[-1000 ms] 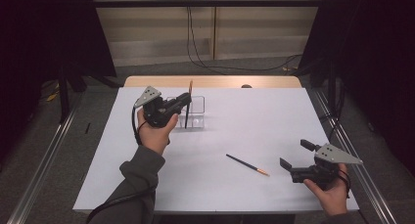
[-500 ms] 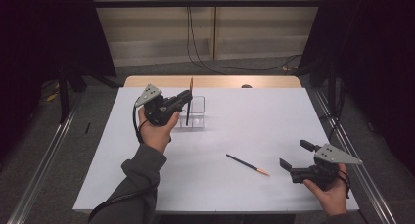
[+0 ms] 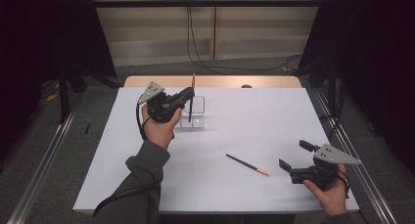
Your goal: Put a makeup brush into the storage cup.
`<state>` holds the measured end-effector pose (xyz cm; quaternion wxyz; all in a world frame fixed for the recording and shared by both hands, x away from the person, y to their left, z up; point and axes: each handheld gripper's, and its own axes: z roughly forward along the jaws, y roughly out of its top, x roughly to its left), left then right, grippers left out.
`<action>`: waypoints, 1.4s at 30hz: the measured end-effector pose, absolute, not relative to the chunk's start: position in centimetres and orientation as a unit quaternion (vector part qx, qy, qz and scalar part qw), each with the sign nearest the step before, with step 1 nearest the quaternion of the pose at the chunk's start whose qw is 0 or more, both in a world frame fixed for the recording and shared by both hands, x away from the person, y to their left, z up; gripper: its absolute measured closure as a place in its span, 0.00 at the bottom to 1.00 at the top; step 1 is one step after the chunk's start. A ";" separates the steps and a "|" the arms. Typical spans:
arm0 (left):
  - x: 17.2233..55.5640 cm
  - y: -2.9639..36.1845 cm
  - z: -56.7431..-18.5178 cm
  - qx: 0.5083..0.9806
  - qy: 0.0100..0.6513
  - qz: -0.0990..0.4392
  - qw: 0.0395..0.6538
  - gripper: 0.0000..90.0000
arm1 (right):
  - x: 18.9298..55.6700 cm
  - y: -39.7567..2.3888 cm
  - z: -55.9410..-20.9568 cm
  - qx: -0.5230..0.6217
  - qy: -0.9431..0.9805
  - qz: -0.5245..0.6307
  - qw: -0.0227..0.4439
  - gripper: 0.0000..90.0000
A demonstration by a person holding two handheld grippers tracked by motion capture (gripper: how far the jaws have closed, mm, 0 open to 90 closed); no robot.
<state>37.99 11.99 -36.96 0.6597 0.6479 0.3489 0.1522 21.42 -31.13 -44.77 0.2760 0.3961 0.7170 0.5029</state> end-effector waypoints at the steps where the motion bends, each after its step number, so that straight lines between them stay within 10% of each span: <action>1: 38.0 11.9 -37.0 0.649 0.348 0.155 0.658 0.93 | 21.4 -31.1 -44.8 0.395 0.717 0.504 0.276 0.00; 42: 40.8 10.1 -36.9 0.630 0.354 0.162 0.672 0.93 | 21.4 -31.4 -44.8 0.383 0.714 0.517 0.275 0.00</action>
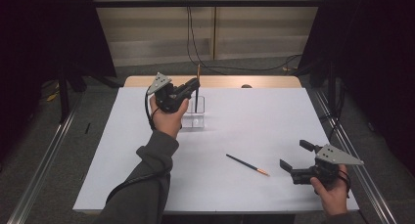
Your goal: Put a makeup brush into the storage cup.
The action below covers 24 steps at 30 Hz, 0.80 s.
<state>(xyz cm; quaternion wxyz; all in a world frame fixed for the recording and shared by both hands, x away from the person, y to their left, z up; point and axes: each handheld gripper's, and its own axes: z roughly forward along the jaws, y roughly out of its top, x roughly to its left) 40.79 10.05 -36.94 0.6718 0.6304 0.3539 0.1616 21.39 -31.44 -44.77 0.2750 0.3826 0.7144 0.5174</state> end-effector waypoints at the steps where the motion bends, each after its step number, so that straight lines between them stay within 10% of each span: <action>1: 40.9 10.1 -37.0 0.633 0.351 0.161 0.671 0.93 | 21.4 -31.4 -44.8 0.382 0.713 0.520 0.273 0.00; 24: 42.6 9.5 -37.6 0.607 0.376 0.157 0.683 0.93 | 21.4 -31.4 -44.7 0.378 0.714 0.522 0.274 0.00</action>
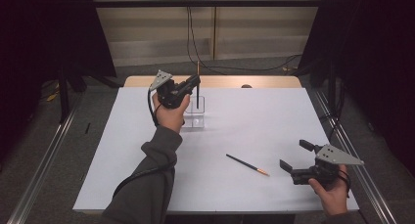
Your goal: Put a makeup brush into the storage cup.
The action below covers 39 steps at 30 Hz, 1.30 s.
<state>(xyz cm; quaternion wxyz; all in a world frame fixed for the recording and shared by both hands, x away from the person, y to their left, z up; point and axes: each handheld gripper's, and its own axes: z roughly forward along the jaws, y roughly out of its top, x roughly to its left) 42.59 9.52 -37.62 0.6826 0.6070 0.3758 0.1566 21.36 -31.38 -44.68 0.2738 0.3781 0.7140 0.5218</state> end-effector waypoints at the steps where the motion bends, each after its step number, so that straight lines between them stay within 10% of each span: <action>1: 42.7 9.6 -37.7 0.613 0.372 0.157 0.679 0.93 | 21.4 -31.4 -44.7 0.377 0.714 0.523 0.273 0.00; 39: 44.0 8.4 -39.0 0.617 0.376 0.176 0.668 0.93 | 21.5 -31.1 -44.7 0.369 0.719 0.523 0.270 0.00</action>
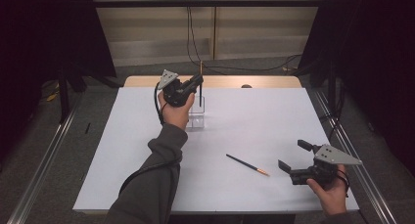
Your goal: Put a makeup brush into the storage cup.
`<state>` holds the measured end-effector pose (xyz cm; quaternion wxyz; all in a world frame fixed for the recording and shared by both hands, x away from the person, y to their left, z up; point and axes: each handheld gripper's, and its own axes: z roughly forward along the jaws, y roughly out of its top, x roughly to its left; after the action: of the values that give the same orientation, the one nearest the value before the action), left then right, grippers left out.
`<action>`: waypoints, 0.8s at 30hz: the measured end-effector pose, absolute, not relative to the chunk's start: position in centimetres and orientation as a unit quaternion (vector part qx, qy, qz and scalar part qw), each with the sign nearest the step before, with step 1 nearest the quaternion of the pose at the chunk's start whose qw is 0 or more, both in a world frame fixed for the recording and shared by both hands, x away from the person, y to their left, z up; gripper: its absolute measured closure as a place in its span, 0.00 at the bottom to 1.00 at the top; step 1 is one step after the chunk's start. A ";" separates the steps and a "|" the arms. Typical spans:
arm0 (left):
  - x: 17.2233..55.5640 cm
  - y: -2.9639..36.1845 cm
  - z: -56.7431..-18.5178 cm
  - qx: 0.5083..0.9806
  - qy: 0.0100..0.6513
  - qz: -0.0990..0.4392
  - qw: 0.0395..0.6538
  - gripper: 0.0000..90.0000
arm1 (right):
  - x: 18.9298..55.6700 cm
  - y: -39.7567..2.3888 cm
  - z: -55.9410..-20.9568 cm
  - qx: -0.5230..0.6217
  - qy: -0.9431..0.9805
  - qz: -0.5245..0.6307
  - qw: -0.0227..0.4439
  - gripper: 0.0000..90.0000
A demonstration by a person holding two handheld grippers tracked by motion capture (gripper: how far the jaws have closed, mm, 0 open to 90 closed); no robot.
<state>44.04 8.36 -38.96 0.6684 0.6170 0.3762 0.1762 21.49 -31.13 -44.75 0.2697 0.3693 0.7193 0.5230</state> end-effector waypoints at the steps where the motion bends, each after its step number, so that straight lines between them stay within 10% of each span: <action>1: 44.0 8.4 -39.0 0.618 0.377 0.177 0.667 0.93 | 21.5 -31.1 -44.8 0.369 0.719 0.522 0.272 0.00; 24: 44.4 8.9 -40.2 0.623 0.389 0.189 0.652 0.93 | 21.4 -31.2 -44.8 0.371 0.720 0.521 0.269 0.00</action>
<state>44.45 8.89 -40.22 0.6515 0.6233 0.3892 0.1886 21.44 -31.24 -44.81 0.2693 0.3706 0.7202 0.5211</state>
